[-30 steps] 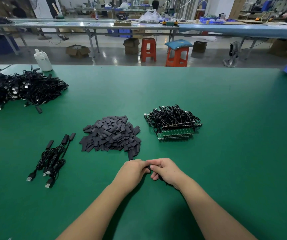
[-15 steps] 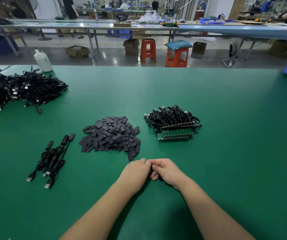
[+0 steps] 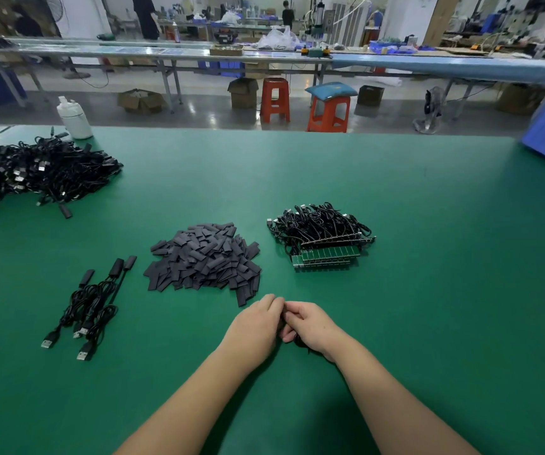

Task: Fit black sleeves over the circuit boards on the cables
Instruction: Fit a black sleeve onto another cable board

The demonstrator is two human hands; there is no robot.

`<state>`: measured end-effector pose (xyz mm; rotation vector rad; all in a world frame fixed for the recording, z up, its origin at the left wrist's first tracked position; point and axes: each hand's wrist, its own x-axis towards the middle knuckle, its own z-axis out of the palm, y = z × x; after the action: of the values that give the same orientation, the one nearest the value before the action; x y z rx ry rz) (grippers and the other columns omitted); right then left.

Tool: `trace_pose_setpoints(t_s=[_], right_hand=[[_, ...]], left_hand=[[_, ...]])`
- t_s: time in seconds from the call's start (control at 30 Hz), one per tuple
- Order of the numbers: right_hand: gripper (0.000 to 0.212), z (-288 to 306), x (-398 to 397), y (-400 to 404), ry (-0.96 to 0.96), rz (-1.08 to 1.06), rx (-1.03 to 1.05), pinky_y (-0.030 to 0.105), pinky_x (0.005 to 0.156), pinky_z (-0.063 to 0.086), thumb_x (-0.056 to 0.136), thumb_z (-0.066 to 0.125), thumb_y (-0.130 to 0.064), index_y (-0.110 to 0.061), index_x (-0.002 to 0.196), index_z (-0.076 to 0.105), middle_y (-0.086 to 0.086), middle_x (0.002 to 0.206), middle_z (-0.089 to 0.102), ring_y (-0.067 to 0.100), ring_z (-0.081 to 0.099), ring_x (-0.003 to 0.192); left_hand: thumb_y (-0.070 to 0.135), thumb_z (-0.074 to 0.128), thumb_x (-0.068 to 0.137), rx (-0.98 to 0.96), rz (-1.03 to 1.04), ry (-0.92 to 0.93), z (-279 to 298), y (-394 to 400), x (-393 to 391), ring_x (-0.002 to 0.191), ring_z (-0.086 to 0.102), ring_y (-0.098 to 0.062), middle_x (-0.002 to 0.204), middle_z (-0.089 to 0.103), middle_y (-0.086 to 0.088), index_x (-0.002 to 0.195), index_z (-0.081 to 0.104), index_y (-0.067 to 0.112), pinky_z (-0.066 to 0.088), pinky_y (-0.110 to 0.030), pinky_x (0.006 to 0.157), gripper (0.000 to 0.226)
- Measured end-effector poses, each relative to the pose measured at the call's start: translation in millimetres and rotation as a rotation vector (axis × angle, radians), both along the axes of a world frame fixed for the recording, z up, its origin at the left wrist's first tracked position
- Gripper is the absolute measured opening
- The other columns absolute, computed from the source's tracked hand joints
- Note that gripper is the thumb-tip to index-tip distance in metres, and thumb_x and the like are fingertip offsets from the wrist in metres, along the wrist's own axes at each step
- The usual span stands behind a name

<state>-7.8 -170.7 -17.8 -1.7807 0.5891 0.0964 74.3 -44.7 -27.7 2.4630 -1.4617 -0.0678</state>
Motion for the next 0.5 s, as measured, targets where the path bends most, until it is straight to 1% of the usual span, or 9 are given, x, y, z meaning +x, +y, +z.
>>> trace_pose_setpoints(t_s=[0.07,0.1,0.17,0.23,0.27,0.33,0.37,0.43,0.5], right_hand=[[0.04,3.5,1.9,4.5,-0.031,-0.077,0.08,0.023,0.067,0.054,0.104,0.036,0.001,-0.005,0.141,0.05,0.013,0.086,0.063,0.013,0.058,0.068],[0.04,7.0,3.7,6.7,-0.06,-0.126,0.136,0.023,0.068,0.055,0.104,0.036,0.003,-0.003,0.14,0.05,0.016,0.093,0.062,0.014,0.058,0.071],[0.035,20.4,9.1,9.3,-0.146,-0.225,0.28,0.022,0.068,0.057,0.102,0.039,0.005,-0.003,0.13,0.06,0.016,0.101,0.066,0.015,0.064,0.077],[0.029,38.6,15.4,9.6,-0.248,-0.328,0.477,0.026,0.07,0.06,0.1,0.043,0.007,-0.005,0.115,0.065,0.013,0.098,0.069,0.015,0.071,0.078],[0.026,48.0,18.8,9.6,-0.307,-0.371,0.597,0.029,0.071,0.061,0.1,0.044,0.008,-0.003,0.111,0.065,0.014,0.094,0.069,0.018,0.072,0.078],[0.022,63.9,24.9,11.2,-0.407,-0.424,0.812,0.035,0.073,0.062,0.099,0.043,0.01,0.005,0.112,0.06,0.017,0.087,0.069,0.025,0.073,0.08],[0.022,69.6,27.5,13.2,-0.431,-0.425,0.858,0.037,0.075,0.062,0.099,0.043,0.01,0.008,0.114,0.059,0.017,0.086,0.069,0.027,0.073,0.081],[0.021,75.7,30.6,17.4,-0.434,-0.389,0.805,0.038,0.079,0.061,0.099,0.045,0.008,0.008,0.115,0.058,0.016,0.087,0.069,0.029,0.073,0.086],[0.019,76.6,32.1,20.1,-0.408,-0.343,0.651,0.036,0.083,0.06,0.099,0.048,0.004,0.003,0.115,0.059,0.013,0.091,0.072,0.027,0.074,0.09]], left_hand=[[0.014,0.051,0.094,-0.252,0.152,0.24,0.8,1.2,-2.3,0.112,0.057,-0.019,0.143,0.041,0.003,0.144,0.038,0.017,0.047,-0.031,0.094,0.052],[0.015,0.053,0.094,-0.377,0.251,0.378,2.0,1.7,-3.1,0.111,0.058,-0.013,0.142,0.044,0.004,0.145,0.037,0.018,0.045,-0.028,0.097,0.054],[0.02,0.06,0.094,-0.55,0.42,0.728,6.1,3.0,-4.5,0.103,0.063,-0.002,0.133,0.055,0.007,0.143,0.042,0.021,0.047,-0.028,0.1,0.052],[0.024,0.063,0.095,-0.638,0.436,1.106,8.2,6.0,-6.5,0.101,0.066,-0.006,0.119,0.068,0.004,0.136,0.05,0.019,0.05,-0.037,0.101,0.043],[0.022,0.062,0.096,-0.646,0.391,1.2,8.9,8.1,-8.4,0.1,0.068,-0.011,0.111,0.072,0.0,0.129,0.056,0.017,0.05,-0.038,0.1,0.034],[0.015,0.059,0.097,-0.659,0.289,1.287,11.4,12.8,-15.7,0.096,0.071,-0.021,0.101,0.075,-0.008,0.114,0.064,0.009,0.054,-0.034,0.091,0.019],[0.011,0.058,0.097,-0.686,0.27,1.324,12.8,14.9,-19.4,0.091,0.072,-0.026,0.098,0.074,-0.012,0.109,0.065,0.005,0.056,-0.033,0.085,0.015],[0.007,0.056,0.098,-0.739,0.275,1.364,15.5,17.9,-23.9,0.08,0.072,-0.027,0.09,0.073,-0.015,0.104,0.064,0.0,0.058,-0.031,0.074,0.012],[0.006,0.054,0.098,-0.746,0.296,1.344,20.5,22.5,-24.6,0.072,0.07,-0.025,0.085,0.072,-0.014,0.104,0.063,-0.001,0.058,-0.029,0.066,0.013]])
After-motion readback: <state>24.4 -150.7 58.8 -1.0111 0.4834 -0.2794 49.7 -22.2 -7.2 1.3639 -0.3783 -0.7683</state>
